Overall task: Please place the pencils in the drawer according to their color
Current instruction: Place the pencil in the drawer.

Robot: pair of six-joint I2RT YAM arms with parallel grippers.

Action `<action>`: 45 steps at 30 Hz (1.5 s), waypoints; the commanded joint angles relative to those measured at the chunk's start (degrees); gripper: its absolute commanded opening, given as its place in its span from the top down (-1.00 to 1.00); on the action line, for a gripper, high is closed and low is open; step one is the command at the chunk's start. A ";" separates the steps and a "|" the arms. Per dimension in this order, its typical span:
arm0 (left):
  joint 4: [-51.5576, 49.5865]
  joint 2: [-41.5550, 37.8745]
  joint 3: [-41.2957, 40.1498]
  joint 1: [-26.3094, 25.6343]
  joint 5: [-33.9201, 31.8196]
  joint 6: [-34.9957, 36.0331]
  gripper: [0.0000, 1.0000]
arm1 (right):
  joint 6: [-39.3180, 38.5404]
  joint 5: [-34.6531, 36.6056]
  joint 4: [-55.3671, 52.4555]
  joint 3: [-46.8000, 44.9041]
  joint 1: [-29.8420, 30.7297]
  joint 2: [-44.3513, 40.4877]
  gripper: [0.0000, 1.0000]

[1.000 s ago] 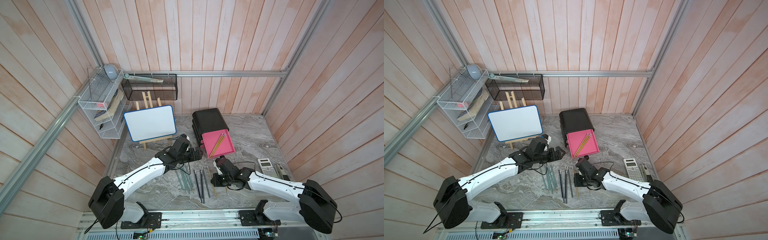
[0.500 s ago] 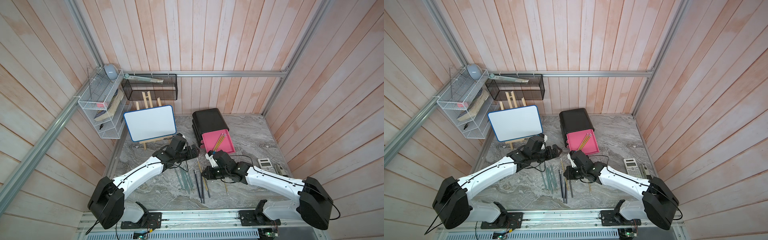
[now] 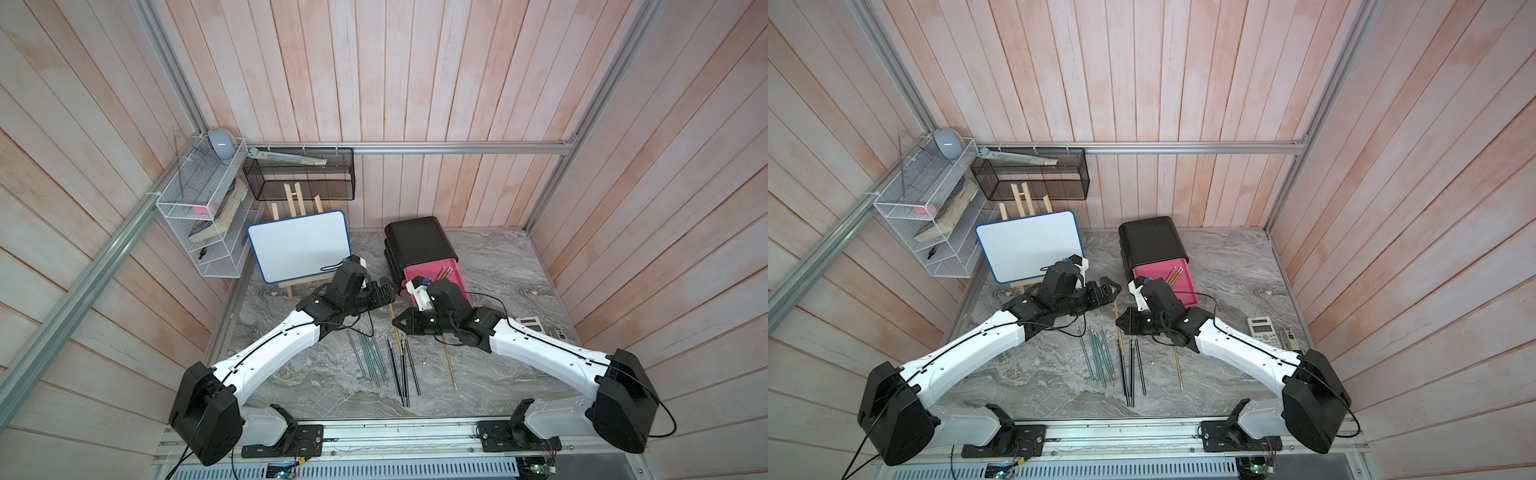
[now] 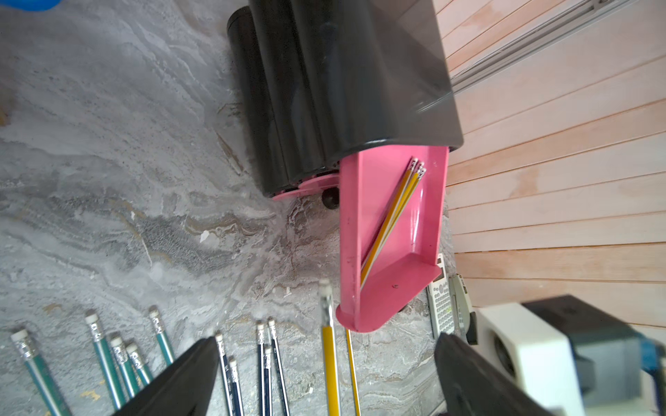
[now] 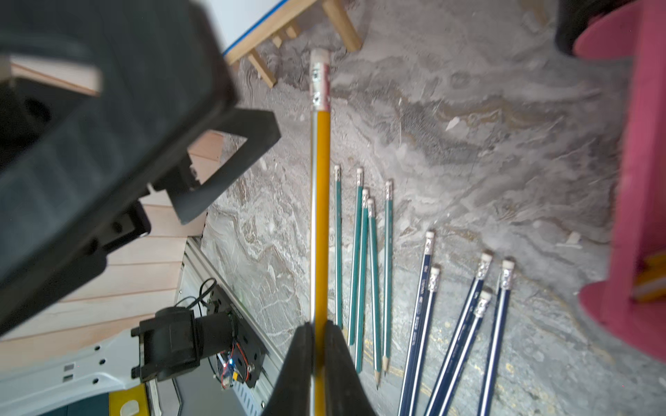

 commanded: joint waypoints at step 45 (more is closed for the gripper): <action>-1.65 4.99 7.21 -3.26 1.13 4.54 -0.99 | 13.16 -2.60 17.04 -5.97 -24.49 1.38 0.34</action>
